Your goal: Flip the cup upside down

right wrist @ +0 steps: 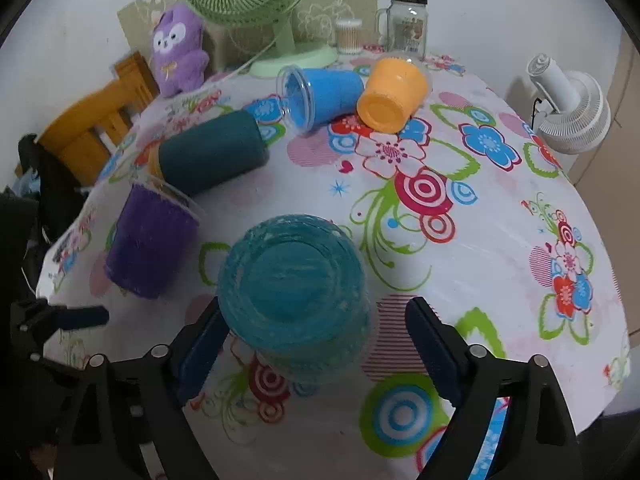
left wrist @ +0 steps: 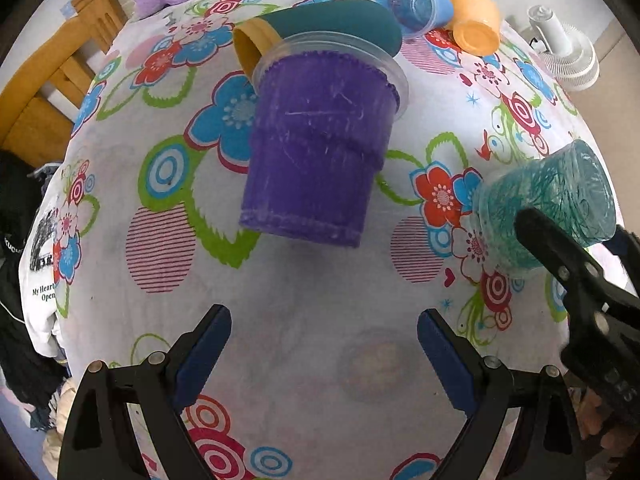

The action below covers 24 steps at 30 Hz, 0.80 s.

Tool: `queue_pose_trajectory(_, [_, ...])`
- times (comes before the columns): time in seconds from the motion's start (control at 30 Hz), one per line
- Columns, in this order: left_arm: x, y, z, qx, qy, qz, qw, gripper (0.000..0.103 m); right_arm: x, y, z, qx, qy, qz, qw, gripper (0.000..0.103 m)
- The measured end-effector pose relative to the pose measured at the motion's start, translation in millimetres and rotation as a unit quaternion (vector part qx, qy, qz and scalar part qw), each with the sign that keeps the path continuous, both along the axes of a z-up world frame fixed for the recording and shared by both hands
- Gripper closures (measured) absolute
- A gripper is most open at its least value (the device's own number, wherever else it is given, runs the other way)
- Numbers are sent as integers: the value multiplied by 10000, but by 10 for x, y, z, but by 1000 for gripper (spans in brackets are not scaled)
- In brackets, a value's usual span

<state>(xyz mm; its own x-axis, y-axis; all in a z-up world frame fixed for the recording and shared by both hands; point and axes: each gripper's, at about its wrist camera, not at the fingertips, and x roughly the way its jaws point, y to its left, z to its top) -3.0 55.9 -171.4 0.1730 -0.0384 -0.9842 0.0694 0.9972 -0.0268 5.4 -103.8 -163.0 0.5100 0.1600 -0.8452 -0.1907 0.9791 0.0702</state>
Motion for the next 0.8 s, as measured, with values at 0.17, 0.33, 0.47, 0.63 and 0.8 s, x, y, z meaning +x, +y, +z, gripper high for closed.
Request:
queue_pose_trajectory(0.17, [60, -80, 11, 112, 24, -73, 9999, 8, 6, -80, 81, -46, 276, 65, 9996, 13])
queue_pose_trajectory(0.33, [84, -150, 249, 63, -65, -10, 10000, 8, -12, -104, 321, 40, 482, 432, 9979, 13])
queue_pose_trajectory(0.47, [122, -225, 484, 32, -225, 12, 9997, 8, -30, -96, 552, -136, 311, 706, 9969, 13])
queue_pose_trajectory(0.63, [96, -307, 820, -19, -482, 86, 9988, 7, -6, -140, 876, -206, 294, 916, 9951, 13])
queue_pose_trajectory(0.8, [66, -289, 1098, -75, -730, 269, 9969, 7, -14, -190, 1177, -208, 64, 1053, 9942, 13])
